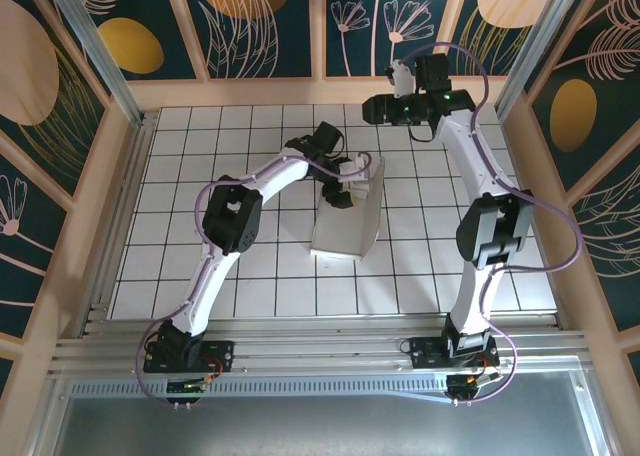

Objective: Fold the paper box

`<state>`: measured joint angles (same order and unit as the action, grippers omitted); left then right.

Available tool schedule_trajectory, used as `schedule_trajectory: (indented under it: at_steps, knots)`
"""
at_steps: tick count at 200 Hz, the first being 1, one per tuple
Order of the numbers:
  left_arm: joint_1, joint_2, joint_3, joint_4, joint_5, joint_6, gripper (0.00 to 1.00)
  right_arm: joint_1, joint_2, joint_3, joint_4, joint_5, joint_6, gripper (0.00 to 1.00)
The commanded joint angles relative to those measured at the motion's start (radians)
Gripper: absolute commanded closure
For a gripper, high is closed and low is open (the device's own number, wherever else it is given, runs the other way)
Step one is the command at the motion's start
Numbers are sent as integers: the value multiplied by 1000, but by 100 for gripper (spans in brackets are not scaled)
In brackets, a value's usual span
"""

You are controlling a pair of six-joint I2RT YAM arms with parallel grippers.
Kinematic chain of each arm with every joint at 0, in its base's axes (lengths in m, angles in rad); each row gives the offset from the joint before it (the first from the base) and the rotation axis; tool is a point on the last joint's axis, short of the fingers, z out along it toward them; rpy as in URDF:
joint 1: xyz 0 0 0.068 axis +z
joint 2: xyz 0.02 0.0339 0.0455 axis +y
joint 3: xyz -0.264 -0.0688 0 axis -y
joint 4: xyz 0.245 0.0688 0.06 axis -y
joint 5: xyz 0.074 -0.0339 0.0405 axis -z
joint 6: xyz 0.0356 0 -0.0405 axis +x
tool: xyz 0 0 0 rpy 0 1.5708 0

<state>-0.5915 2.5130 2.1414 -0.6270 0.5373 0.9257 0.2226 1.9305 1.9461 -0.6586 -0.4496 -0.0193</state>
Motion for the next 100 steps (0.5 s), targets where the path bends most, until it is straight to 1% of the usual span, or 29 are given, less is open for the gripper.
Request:
schedule_trajectory:
  at_steps: [1, 35, 53, 77, 100]
  knots:
    - [1, 15, 15, 40, -14, -11, 29, 4, -49, -58, 47, 8, 16, 31]
    - [-1, 37, 53, 21, 10, -3, 46, 3, -59, -67, 19, 37, -8, 31]
    - [-1, 45, 55, -3, -1, 13, 56, 3, -59, -63, 19, 40, -12, 31]
    - [0, 58, 64, -39, -25, 35, 67, 4, -59, -62, 20, 37, -9, 31]
    - [0, 69, 69, -62, -54, 53, 73, 4, -59, -62, 27, 35, -5, 31]
